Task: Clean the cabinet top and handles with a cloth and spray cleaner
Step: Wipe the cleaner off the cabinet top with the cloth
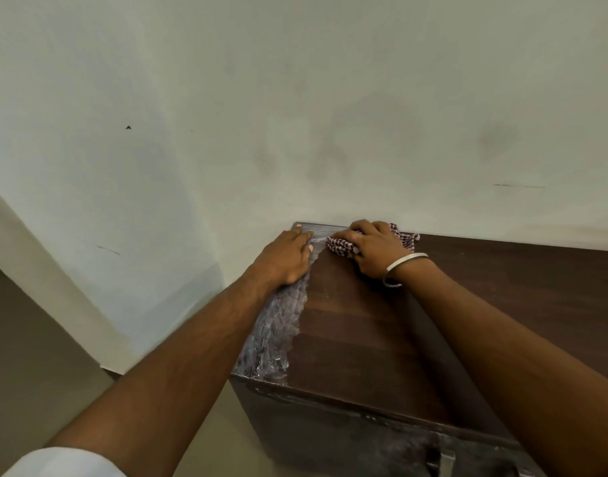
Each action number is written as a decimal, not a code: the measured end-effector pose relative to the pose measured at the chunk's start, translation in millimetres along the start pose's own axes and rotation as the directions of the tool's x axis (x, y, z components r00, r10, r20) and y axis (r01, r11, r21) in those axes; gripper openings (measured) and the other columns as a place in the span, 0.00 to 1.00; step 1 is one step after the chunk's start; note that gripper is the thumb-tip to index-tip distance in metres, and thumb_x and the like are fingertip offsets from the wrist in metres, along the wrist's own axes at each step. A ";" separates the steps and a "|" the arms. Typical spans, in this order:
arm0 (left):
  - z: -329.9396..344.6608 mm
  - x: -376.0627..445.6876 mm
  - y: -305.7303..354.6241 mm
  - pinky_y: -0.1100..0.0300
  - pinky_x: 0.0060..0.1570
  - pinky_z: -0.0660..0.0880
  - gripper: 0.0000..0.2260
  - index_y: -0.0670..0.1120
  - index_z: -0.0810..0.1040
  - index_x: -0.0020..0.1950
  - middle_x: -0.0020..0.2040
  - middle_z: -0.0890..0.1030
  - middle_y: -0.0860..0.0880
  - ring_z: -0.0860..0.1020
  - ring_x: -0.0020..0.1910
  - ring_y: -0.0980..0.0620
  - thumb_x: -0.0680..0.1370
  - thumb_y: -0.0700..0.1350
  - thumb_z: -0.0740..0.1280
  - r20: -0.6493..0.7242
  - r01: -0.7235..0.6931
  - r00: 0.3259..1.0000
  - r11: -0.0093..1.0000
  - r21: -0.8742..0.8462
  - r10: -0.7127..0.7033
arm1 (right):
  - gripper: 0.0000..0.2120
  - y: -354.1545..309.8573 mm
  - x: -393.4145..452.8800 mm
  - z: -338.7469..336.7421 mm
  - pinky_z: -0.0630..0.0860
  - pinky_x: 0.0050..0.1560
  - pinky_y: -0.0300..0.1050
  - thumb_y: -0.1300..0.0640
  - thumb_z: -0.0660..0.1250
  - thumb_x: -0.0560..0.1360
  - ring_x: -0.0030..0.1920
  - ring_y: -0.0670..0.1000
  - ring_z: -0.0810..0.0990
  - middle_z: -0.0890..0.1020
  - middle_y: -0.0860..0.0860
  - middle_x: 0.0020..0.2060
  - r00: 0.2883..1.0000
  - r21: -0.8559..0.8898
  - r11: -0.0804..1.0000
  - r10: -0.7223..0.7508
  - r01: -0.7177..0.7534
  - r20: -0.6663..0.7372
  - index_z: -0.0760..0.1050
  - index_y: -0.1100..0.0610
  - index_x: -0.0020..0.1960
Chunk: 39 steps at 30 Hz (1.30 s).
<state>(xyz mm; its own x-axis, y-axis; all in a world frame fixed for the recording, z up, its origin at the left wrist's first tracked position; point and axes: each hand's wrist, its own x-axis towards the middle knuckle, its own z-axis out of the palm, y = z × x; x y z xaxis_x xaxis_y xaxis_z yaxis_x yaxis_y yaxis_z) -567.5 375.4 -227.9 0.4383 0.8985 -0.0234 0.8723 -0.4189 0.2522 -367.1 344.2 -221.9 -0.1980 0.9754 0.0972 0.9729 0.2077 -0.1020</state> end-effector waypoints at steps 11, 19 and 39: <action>-1.2 4.8 2.0 0.55 0.77 0.47 0.23 0.46 0.54 0.80 0.80 0.51 0.46 0.49 0.79 0.49 0.85 0.50 0.49 0.000 0.004 1.000 1.000 0.020 -0.004 | 0.25 3.8 7.4 2.5 0.60 0.71 0.56 0.54 0.58 0.78 0.68 0.61 0.61 0.63 0.50 0.70 1.000 -0.018 1.000 0.017 -0.017 0.022 0.60 0.41 0.73; -2.9 12.3 5.5 0.53 0.77 0.50 0.24 0.46 0.54 0.80 0.80 0.53 0.46 0.50 0.79 0.48 0.84 0.51 0.50 -0.012 0.007 1.000 1.000 0.029 -0.007 | 0.24 -1.7 11.5 11.5 0.60 0.71 0.54 0.53 0.58 0.77 0.68 0.60 0.63 0.65 0.49 0.69 0.999 0.007 0.999 -0.053 0.053 -0.006 0.61 0.42 0.72; -5.7 16.3 4.2 0.54 0.77 0.49 0.24 0.45 0.54 0.80 0.80 0.51 0.46 0.50 0.79 0.49 0.85 0.50 0.50 -0.003 0.019 1.000 0.999 0.040 -0.019 | 0.24 -19.0 30.1 -2.9 0.62 0.70 0.60 0.56 0.57 0.78 0.69 0.62 0.59 0.62 0.51 0.71 0.990 0.024 0.990 0.138 -0.139 0.030 0.60 0.42 0.73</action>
<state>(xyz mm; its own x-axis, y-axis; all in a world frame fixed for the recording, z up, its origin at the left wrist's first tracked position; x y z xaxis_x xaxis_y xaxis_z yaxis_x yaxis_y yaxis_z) -558.0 389.1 -221.7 0.4215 0.9065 -0.0257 0.8883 -0.4070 0.2128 -391.2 369.4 -214.1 -0.0652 0.9965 0.0529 0.9878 0.0720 -0.1380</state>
